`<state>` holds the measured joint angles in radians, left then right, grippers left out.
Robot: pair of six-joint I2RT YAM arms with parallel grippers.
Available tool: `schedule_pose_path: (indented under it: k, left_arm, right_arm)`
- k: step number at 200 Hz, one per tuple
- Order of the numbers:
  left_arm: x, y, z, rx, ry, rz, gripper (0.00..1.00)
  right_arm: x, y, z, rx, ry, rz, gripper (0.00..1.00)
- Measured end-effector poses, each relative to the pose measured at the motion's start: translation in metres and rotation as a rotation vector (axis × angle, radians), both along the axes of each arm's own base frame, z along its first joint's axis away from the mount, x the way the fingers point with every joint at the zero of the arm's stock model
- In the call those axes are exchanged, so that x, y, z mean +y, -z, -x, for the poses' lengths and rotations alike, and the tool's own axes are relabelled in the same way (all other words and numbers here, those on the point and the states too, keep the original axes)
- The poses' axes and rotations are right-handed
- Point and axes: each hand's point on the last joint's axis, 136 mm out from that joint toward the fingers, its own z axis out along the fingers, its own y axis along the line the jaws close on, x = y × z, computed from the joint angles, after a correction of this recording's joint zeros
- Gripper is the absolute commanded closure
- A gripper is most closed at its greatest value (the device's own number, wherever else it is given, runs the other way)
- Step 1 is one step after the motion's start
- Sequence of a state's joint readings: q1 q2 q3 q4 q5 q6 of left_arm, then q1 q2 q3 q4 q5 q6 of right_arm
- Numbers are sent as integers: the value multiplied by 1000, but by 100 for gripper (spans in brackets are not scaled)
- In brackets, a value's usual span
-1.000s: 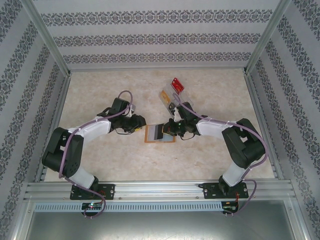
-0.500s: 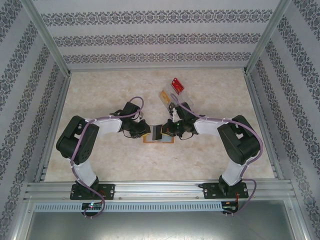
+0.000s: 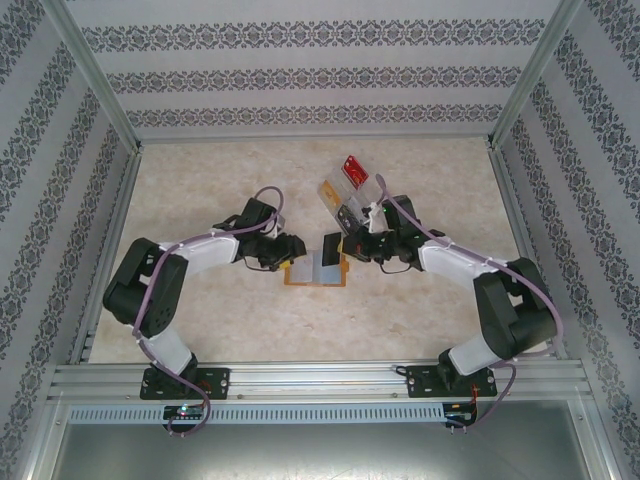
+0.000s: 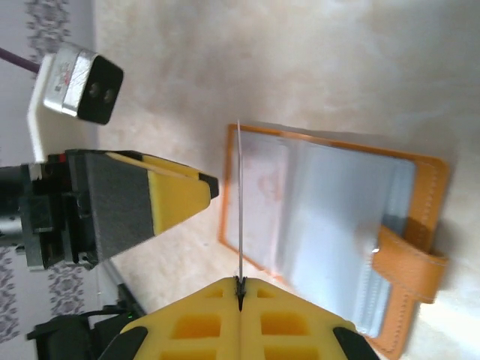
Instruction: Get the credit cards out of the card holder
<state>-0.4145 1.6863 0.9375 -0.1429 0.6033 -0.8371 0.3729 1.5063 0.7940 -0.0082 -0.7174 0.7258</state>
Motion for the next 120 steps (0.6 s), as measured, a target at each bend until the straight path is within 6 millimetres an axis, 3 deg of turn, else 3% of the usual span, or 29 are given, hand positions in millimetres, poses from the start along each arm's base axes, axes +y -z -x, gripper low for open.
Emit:
schedule_pose_path:
  k: [20, 58, 81, 120]
  left_arm:
    - [-8, -34, -10, -64, -2, 91, 22]
    - [-30, -85, -23, -165, 39, 279, 22]
    - [-40, -103, -26, -190, 65, 366, 32]
    - [-49, -126, -26, -219, 96, 468, 60]
  right_arm:
    - [-3, -15, -5, -17, -3, -45, 100]
    - [4, -42, -10, -38, -41, -137, 100]
    - [10, -59, -11, -56, -68, -195, 100]
    - [14, -78, -15, -73, -89, -256, 100]
